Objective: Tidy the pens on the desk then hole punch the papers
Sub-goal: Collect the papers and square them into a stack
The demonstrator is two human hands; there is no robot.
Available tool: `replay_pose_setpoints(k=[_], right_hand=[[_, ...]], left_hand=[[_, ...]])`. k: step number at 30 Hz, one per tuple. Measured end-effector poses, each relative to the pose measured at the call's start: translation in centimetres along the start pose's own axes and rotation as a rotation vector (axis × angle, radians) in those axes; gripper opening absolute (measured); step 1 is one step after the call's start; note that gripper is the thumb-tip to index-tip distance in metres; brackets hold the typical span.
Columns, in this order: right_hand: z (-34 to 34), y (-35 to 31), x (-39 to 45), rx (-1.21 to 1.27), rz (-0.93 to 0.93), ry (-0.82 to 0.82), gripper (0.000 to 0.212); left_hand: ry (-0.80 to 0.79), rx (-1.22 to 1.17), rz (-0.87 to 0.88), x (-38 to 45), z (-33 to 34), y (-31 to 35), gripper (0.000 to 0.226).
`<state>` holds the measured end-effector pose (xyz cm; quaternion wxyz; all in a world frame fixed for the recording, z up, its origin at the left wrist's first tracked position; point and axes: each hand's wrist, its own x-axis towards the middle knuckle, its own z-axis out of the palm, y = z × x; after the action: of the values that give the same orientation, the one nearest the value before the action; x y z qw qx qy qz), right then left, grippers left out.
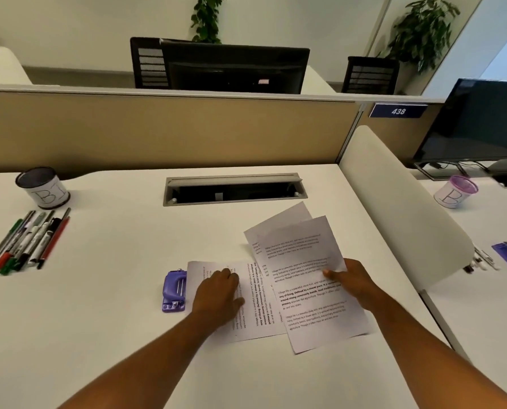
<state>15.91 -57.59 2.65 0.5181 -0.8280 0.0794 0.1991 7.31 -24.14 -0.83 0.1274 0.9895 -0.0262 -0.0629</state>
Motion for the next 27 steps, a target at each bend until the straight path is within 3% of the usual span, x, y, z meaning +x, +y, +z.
replay_pose_setpoints(k=[5,9,12,14,20,25,27], right_hand=[[0.4,-1.3,0.2,-0.056,-0.021,-0.101,0.031],[0.4,-1.8,0.4,-0.102,-0.004,-0.128,0.034],[0.8,-1.8,0.4,-0.108,0.006,-0.154,0.035],[1.3,-1.6,0.2,-0.091,0.008,-0.156,0.036],[4.4,-1.0,0.1,-0.068,0.025,-0.082,0.039],[6.5,-1.3,0.0,-0.158,0.009,0.015,0.042],[7.0,-1.4,0.0,-0.164,0.009,0.032,0.044]], left_hand=[[-0.103,-0.064,0.104,0.4,0.3,-0.1,0.062],[-0.157,-0.209,0.201,0.7,0.3,-0.5,0.065],[0.026,-0.101,0.001,0.2,0.4,-0.8,0.049],[0.053,-0.022,-0.053,0.0,0.5,-1.0,0.043],[-0.082,-0.211,0.1,-0.2,1.4,-1.7,0.081],[0.062,-0.131,-0.195,-1.1,1.9,-1.4,0.086],[0.061,-0.098,-0.202,-1.3,2.1,-1.6,0.083]])
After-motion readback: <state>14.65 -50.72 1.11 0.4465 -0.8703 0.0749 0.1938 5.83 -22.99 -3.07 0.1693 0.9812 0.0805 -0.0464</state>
